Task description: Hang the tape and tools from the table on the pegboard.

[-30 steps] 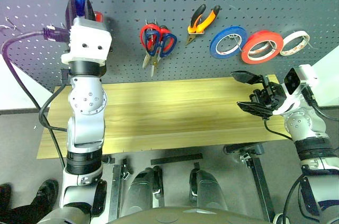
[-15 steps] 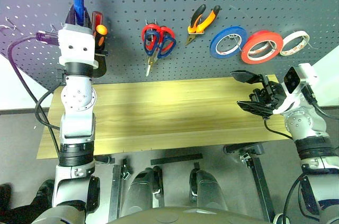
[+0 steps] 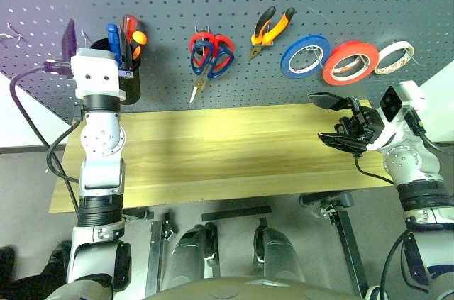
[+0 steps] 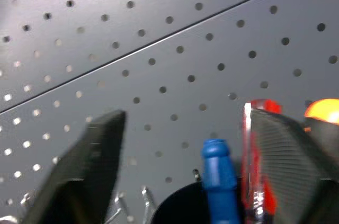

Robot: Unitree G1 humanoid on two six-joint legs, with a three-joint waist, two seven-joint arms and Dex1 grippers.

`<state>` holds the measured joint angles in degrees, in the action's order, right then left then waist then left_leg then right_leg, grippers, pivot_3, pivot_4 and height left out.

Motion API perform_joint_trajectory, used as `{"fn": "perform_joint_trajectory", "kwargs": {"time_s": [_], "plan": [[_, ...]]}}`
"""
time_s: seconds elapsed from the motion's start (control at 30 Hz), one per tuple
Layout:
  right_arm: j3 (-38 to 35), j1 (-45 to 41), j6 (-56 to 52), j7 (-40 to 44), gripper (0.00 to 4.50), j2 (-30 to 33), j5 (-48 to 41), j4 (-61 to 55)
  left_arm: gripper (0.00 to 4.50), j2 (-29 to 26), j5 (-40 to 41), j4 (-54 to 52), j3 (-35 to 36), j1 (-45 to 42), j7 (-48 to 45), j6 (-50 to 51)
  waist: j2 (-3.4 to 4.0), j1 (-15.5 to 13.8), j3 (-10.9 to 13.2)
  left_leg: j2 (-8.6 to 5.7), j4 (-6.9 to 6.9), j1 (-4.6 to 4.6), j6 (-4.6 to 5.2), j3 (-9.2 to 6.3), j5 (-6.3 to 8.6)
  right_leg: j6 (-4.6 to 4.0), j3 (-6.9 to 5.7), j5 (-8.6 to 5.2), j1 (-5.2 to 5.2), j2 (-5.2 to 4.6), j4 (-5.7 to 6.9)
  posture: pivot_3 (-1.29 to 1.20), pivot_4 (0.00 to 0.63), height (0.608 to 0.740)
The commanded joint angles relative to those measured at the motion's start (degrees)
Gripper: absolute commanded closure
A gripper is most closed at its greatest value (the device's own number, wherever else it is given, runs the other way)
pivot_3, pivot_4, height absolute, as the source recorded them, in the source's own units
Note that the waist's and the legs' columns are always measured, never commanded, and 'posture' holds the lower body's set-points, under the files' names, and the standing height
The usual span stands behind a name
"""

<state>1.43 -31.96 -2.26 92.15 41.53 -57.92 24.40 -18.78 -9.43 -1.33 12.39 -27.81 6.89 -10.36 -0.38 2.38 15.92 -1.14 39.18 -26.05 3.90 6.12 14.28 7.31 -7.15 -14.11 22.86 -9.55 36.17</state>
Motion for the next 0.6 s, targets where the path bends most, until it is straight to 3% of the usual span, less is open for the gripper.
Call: {"fn": "perform_joint_trajectory", "kwargs": {"time_s": [0.03,0.3,0.43,0.6], "plan": [[-1.76,-0.75,-0.06,0.35,0.0,0.95,-0.38,-0.31,0.04,0.38,1.66,-3.46,0.36,-0.75,-0.39,0.43,0.0,-0.03,-0.01,0.0,0.01,0.0,-0.01,0.0,0.0,0.0,0.0,0.0,-0.01,0.0,0.0,-0.17,0.199,0.74],[-1.51,-1.05,-0.33,0.35,0.0,0.87,-0.25,0.33,0.04,1.9,9.14,-10.65,1.21,-2.17,-3.77,6.37,0.0,0.05,-0.01,0.0,0.01,0.0,-0.02,0.0,0.01,0.03,0.0,0.03,-0.01,0.0,-0.01,-0.16,0.204,0.74],[-1.21,-1.44,-0.35,0.35,0.0,0.82,-0.16,0.95,0.04,2.89,25.53,-16.05,1.16,-2.87,-13.43,8.55,0.0,0.13,-0.01,0.0,0.02,0.01,-0.01,0.0,0.0,0.03,0.01,0.03,-0.02,0.0,-0.01,-0.16,0.204,0.74],[-0.94,-2.25,-0.17,0.35,0.0,0.56,0.02,2.03,0.04,2.14,31.98,-18.47,-2.34,-2.72,-19.7,14.75,0.0,0.06,-0.01,0.0,0.03,0.08,0.01,0.0,-0.01,0.03,0.0,0.03,-0.11,0.08,-0.01,-0.15,0.199,0.74]]}}
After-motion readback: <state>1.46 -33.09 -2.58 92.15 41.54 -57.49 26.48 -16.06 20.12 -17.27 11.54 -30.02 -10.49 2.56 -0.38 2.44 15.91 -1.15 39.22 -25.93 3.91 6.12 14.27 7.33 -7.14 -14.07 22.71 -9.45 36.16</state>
